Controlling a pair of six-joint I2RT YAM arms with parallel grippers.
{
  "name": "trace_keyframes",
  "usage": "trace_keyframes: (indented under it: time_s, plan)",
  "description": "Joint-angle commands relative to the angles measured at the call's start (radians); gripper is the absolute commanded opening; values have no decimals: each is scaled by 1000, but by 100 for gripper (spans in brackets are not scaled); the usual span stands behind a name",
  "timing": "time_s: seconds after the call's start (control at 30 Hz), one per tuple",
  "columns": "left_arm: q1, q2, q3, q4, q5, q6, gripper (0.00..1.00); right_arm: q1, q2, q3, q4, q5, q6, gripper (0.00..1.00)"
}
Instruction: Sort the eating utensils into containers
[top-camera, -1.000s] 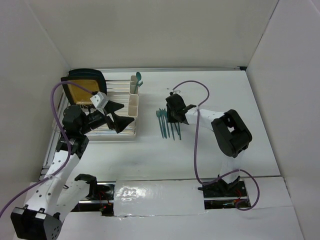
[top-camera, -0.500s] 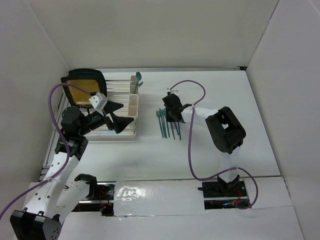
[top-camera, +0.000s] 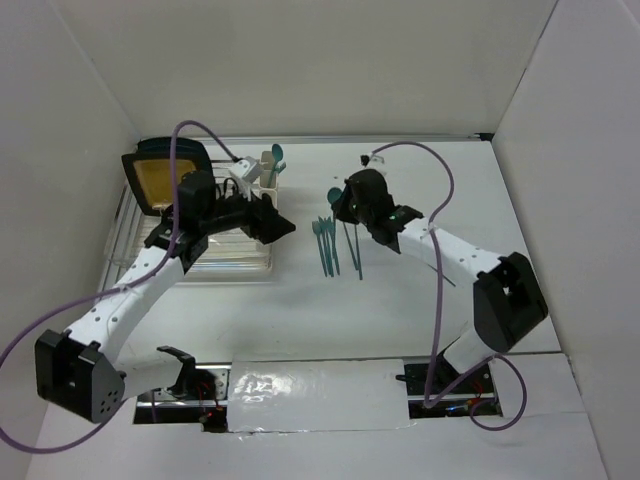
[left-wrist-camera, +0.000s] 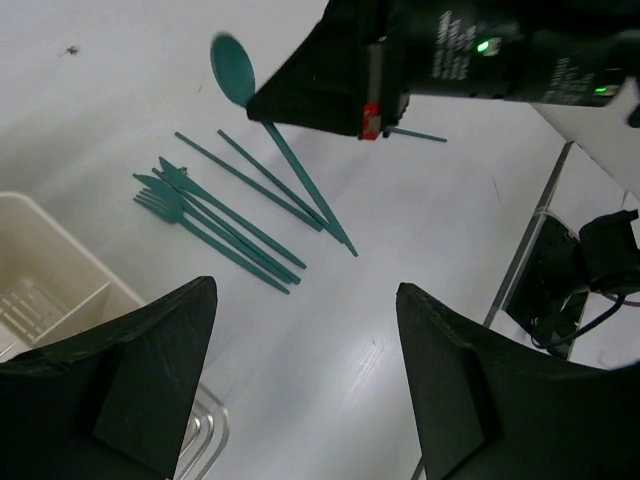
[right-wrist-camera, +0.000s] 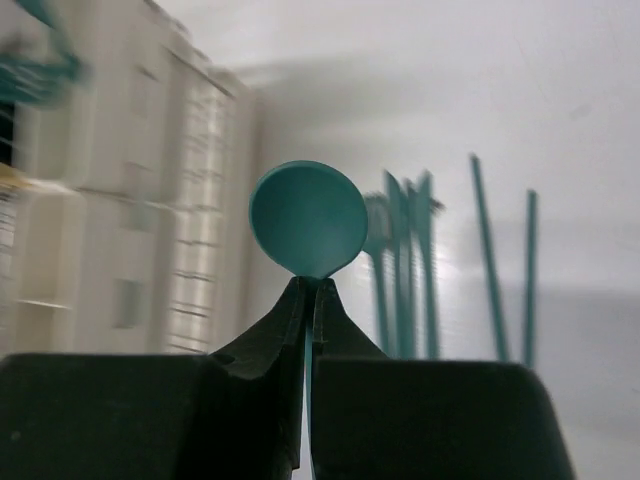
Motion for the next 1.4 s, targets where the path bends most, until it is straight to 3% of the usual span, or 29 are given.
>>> trace_keyframes:
  time_s: [0.0,0.33,0.7,0.93,1.13,1.2,1.37]
  plan:
    - [-70,43,110,-26,-108,-38,84,5,-44,66,78,2,126,0]
    - [-241,227,256,-27,-264,-55,84,39,-139,75,135,21,207,0]
    - [-271,324,337,-1,-415,-18,79,56,-224,55,133,-13,203,0]
    - [-272,353,391,22,-364,11,63,62,-235,26,145,-47,215,0]
    - [-272,382,432,19,-298,49,38,60,-248,-9,178,-79,232,0]
    - [-271,396,446,-1,-306,39,23,64,-250,15,155,-79,213,3]
    - [-268,419,457,14,-328,36,12,38,-274,70,109,-151,163,13]
